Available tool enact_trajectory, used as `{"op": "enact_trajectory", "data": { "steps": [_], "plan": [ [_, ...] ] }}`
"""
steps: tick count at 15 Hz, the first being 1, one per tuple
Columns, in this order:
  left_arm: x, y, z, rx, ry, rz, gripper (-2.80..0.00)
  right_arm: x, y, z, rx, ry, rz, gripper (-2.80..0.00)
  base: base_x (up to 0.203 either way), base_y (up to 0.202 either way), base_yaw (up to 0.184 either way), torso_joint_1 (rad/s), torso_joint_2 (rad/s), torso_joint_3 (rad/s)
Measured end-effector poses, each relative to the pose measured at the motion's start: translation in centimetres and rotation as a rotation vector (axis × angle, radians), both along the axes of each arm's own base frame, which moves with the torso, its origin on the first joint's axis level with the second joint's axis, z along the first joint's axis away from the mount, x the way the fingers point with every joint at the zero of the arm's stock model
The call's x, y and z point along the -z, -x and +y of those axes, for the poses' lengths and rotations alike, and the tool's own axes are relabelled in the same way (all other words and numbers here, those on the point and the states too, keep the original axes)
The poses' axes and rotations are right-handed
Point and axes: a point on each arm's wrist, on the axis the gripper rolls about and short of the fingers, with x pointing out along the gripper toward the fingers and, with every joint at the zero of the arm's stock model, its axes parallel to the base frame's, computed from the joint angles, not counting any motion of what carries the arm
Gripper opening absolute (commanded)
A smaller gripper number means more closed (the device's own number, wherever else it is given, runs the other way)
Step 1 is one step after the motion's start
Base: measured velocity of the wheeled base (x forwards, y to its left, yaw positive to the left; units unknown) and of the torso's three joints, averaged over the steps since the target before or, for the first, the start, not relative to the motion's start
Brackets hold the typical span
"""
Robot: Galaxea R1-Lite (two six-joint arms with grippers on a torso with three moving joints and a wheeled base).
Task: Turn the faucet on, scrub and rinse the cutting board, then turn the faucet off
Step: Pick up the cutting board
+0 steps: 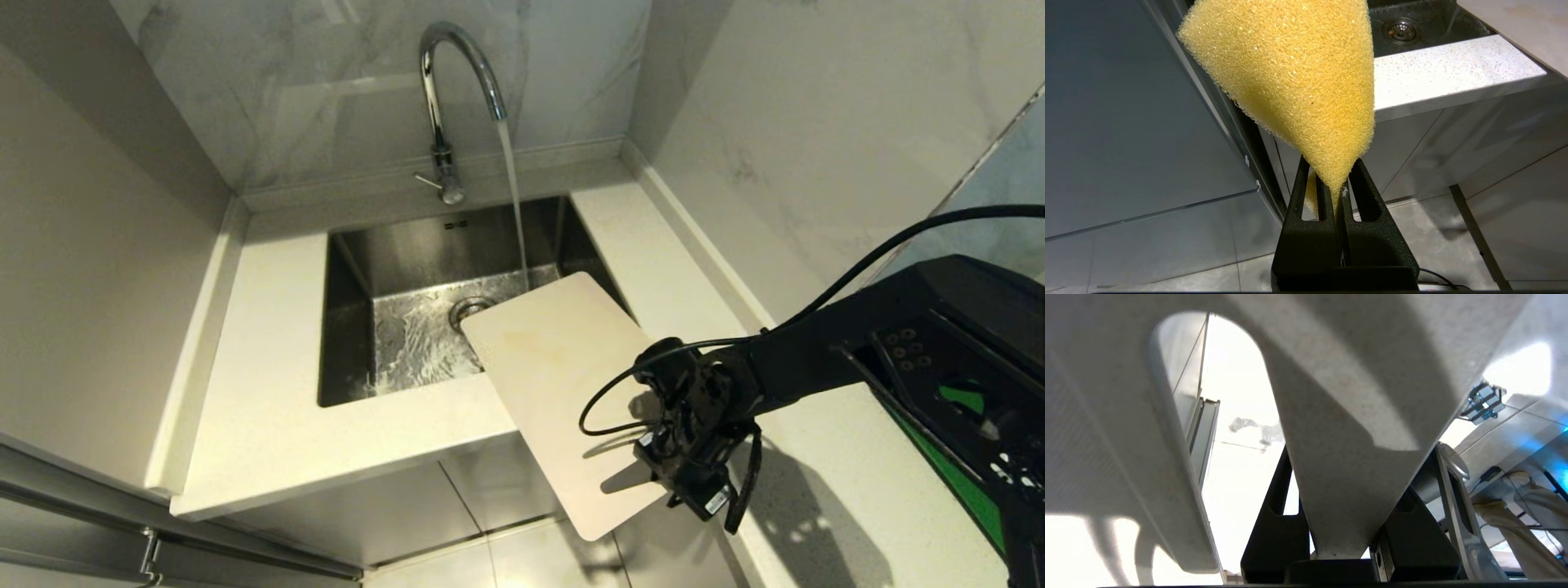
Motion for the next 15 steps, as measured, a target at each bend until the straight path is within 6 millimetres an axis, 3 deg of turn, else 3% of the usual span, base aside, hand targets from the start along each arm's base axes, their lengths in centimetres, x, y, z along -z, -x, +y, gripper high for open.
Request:
{"op": "enact_trajectory", "data": {
  "steps": [5, 15],
  "plan": [
    [0.0, 0.0, 0.0, 0.000, 0.000, 0.000, -2.80, -2.7, 1.3, -0.4, 0.003, -0.005, -0.021, -2.80, 0.000, 0.000, 0.000, 0.000, 0.00, 0.000],
    [0.0, 0.0, 0.0, 0.000, 0.000, 0.000, -2.80, -11.6, 6.8, -1.9, -0.024, -0.023, -0.178, -2.80, 0.000, 0.000, 0.000, 0.000, 0.00, 0.000]
  ]
}}
